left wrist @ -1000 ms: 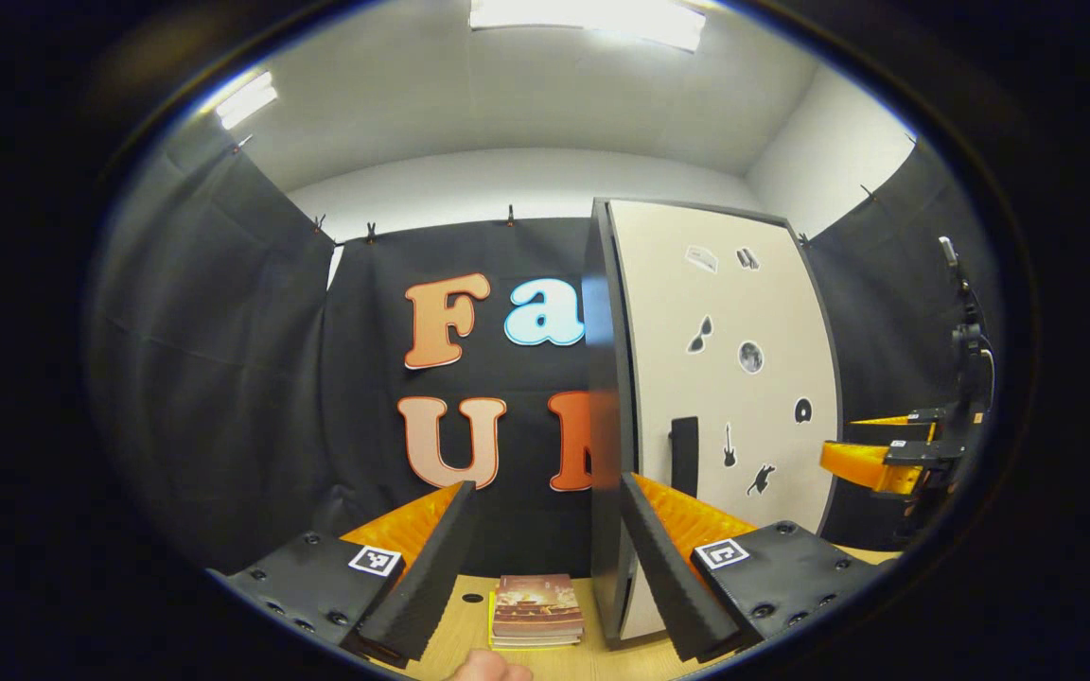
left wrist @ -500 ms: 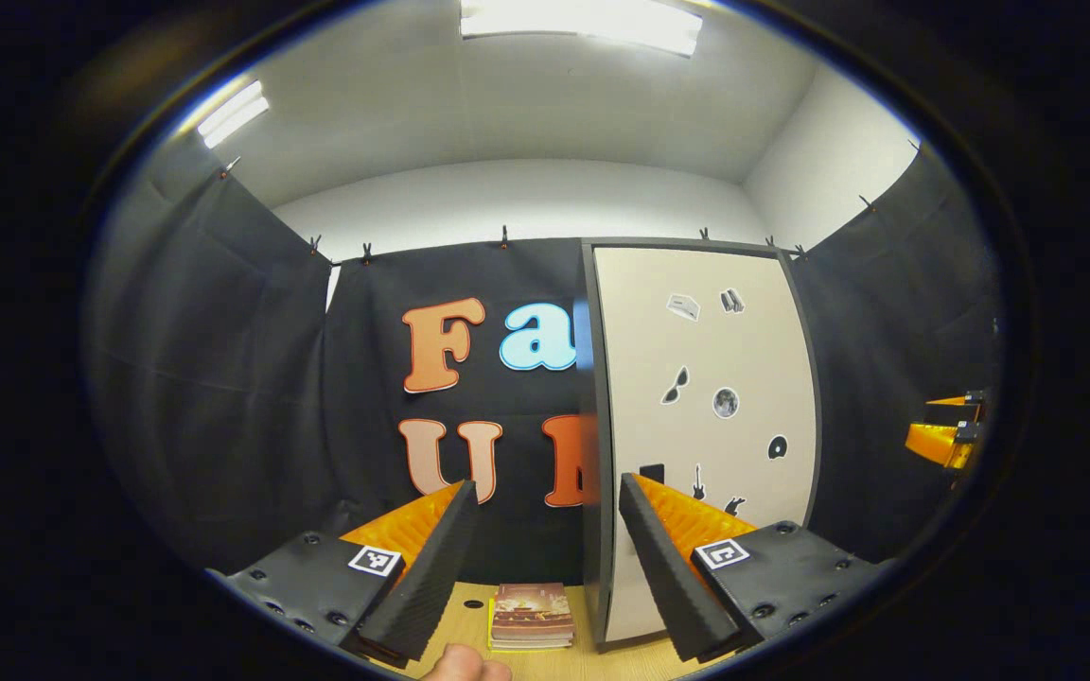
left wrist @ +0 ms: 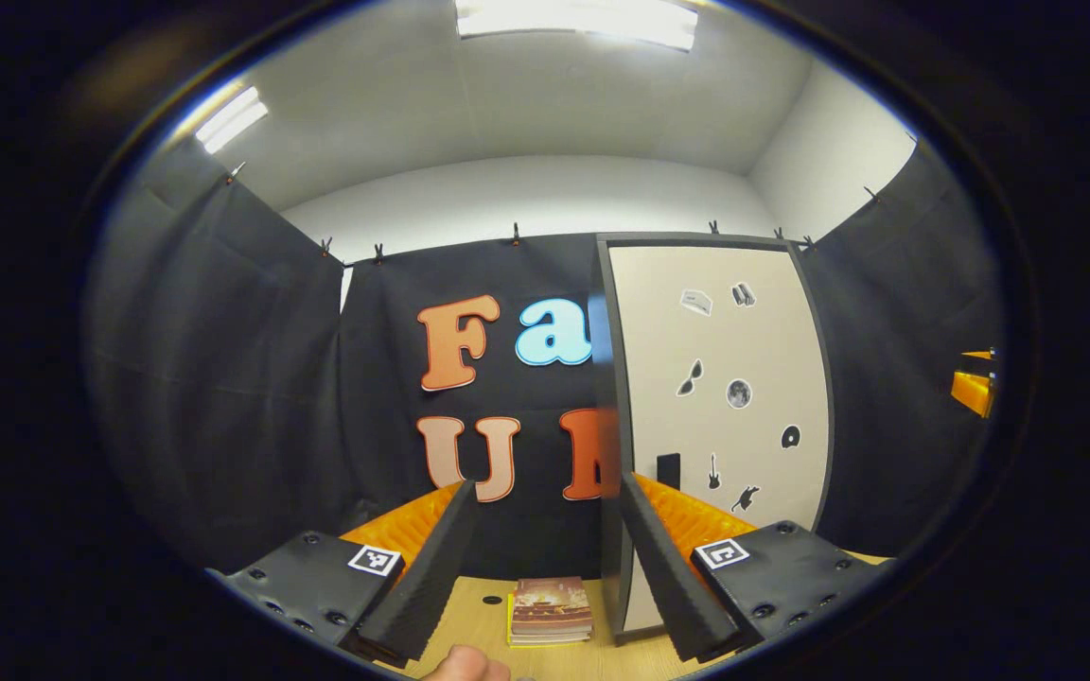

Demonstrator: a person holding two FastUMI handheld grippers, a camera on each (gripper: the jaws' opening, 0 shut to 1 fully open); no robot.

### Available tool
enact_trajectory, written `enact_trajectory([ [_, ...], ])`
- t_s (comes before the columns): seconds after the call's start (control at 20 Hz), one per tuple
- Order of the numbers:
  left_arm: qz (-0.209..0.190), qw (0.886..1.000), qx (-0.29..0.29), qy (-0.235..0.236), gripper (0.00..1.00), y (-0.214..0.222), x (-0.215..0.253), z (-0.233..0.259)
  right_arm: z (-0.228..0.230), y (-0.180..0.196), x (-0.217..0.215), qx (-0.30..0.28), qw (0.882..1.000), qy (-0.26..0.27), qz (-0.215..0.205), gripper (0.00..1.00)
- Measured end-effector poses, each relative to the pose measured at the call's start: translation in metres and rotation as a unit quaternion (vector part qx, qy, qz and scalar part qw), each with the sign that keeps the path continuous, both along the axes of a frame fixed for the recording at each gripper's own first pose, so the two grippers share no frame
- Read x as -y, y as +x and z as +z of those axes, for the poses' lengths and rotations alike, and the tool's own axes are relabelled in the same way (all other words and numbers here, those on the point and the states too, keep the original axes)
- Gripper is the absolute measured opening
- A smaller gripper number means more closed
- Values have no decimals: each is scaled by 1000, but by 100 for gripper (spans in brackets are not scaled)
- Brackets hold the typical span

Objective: Open the cabinet door with the right hand, grasp the bottle in the cabinet with the left hand and place it on the coaster, then close the cabinet door with the right hand.

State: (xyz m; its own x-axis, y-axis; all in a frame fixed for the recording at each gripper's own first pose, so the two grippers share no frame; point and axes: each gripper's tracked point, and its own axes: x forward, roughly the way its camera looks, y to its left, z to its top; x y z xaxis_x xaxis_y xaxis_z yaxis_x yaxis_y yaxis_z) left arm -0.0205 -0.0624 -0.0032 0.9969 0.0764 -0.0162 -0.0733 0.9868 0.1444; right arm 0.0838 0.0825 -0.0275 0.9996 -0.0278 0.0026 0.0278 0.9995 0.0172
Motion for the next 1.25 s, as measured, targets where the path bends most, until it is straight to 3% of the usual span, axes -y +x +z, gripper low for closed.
enact_trajectory([
  [0.6,-1,999,27,20,99,-11,-1,18,6,-2,-15,18,1000,5,20,93],
  [0.75,1,999,38,18,99,-12,-4,21,1,6,-19,11,1000,3,23,89],
  [0.9,-1,999,37,15,95,-10,-4,18,-1,12,-24,9,1000,0,27,93],
  [1.0,1,999,39,16,99,-10,-7,18,-1,13,-28,13,999,0,32,97],
  [1.05,2,999,40,16,99,-4,-8,18,-3,14,-29,12,999,-2,33,93],
  [1.1,1,999,41,15,96,-3,-9,17,-5,16,-30,11,999,-4,33,93],
  [1.25,0,999,45,9,98,-2,-11,20,-4,17,-34,14,999,-7,37,93],
])
